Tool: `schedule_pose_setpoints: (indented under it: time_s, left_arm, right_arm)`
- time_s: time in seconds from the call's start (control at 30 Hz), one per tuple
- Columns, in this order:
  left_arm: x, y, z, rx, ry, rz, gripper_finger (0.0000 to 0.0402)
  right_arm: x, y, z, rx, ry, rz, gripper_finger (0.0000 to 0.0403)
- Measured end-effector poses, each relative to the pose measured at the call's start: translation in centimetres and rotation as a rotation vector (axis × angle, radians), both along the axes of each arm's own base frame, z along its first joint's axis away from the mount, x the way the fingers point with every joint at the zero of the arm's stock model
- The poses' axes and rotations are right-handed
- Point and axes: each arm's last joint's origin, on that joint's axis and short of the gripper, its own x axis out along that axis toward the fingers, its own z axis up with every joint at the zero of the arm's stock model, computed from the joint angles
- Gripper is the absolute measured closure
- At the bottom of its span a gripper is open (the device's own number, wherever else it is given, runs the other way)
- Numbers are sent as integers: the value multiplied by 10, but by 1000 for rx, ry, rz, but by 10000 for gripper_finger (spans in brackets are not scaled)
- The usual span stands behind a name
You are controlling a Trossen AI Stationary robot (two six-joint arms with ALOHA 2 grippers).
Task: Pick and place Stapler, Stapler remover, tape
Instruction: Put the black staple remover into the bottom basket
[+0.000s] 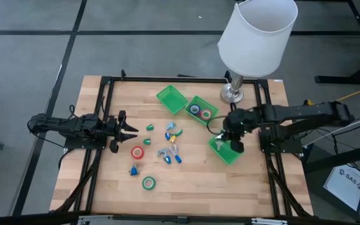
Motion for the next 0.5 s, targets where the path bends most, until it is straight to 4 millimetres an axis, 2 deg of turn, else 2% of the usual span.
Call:
schedule_pose_setpoints:
  time_s: [0.2, 0.5]
  left_arm:
    - [0, 0, 0, 0, 0, 0, 295]
    - [0, 0, 0, 0, 0, 0, 295]
  right_arm:
    - [-10, 14, -18, 12, 99, -5, 363]
    - [-24, 15, -50, 4, 216, -49, 362]
